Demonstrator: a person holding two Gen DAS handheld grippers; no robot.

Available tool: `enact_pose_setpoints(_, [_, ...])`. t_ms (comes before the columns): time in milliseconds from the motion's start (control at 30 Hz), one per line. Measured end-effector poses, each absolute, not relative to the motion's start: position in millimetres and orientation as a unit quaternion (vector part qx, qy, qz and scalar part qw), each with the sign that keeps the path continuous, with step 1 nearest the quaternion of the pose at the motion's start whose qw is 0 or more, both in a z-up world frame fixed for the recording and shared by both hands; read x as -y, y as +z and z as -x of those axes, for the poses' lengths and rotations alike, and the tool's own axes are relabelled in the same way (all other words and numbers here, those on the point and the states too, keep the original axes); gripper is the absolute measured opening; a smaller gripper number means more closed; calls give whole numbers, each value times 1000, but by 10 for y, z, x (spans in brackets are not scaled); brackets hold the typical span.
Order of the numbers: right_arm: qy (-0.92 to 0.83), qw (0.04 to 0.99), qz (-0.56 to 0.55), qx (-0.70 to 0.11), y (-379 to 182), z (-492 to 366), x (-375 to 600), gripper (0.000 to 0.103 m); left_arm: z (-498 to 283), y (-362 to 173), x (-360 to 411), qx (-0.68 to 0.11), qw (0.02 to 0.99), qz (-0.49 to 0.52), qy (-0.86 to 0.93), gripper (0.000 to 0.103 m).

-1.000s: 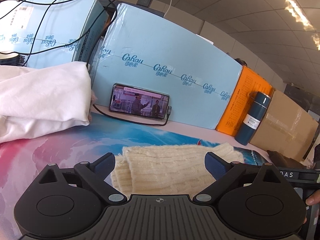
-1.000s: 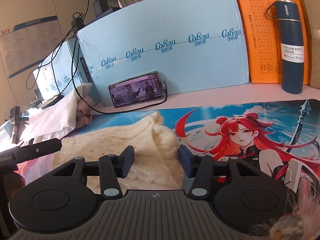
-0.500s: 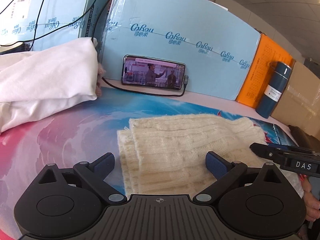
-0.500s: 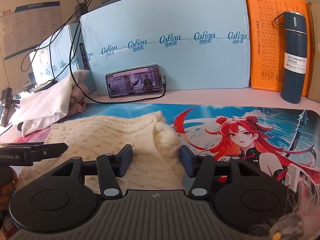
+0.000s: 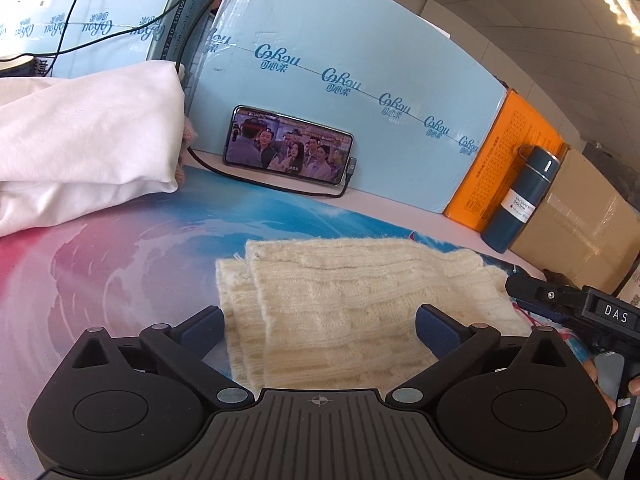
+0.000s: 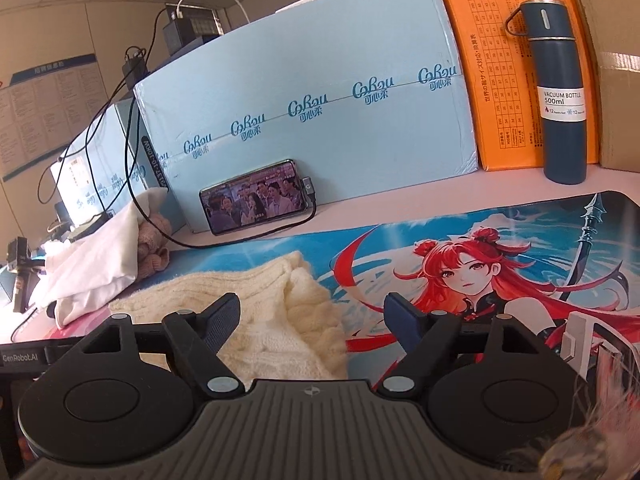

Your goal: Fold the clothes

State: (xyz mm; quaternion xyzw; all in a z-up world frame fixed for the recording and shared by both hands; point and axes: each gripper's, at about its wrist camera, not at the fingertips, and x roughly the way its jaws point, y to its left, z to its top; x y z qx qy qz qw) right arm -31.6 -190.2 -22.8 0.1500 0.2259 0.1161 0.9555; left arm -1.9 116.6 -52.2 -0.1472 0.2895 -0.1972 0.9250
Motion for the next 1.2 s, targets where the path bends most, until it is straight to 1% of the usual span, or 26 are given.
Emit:
enact_pose_setpoints(133, [82, 948, -204, -230, -152, 656, 2060, 93, 0, -528, -1255, -279, 920, 181, -208, 103])
enact_pose_setpoints(267, [59, 943, -200, -261, -85, 1056, 2061, 93, 16, -518, -1310, -261, 922, 196, -207, 103])
enact_pose_setpoints(333, [57, 934, -217, -278, -65, 1205, 2068, 94, 18, -508, -1291, -260, 924, 191, -206, 103])
enact_pose_setpoints(533, [108, 848, -367, -368, -203, 1264, 2144, 94, 32, -516, -1269, -269, 924, 179, -207, 103])
enact_pose_setpoints(633, [108, 811, -423, -389, -308, 1224, 2137, 94, 34, -535, -1226, -284, 922, 163, -208, 103])
enact_pose_setpoints(733, [114, 801, -446, -382, -365, 1180, 2092, 94, 94, -525, -1091, -287, 929, 117, -204, 103])
enact_pose_setpoints(900, [105, 795, -476, -361, -407, 993, 1972, 94, 120, -530, -1062, -292, 927, 104, -211, 103])
enact_pose_setpoints(1000, [78, 803, -479, -345, -400, 906, 1871, 99, 127, -526, -1041, -294, 928, 95, -210, 103])
enact_pose_setpoints(1067, [60, 814, -476, -327, -408, 862, 1783, 100, 128, -528, -1024, -295, 927, 92, -211, 103])
enact_pose_setpoints(1133, [46, 828, -462, -314, -412, 827, 1687, 98, 130, -528, -1022, -296, 927, 90, -212, 103])
enact_pose_setpoints(1167, [41, 834, -454, -311, -412, 818, 1648, 90, 130, -529, -1026, -296, 927, 91, -214, 103])
enact_pose_setpoints(1200, [34, 839, -447, -308, -427, 820, 1625, 79, 131, -530, -1029, -296, 926, 92, -215, 103])
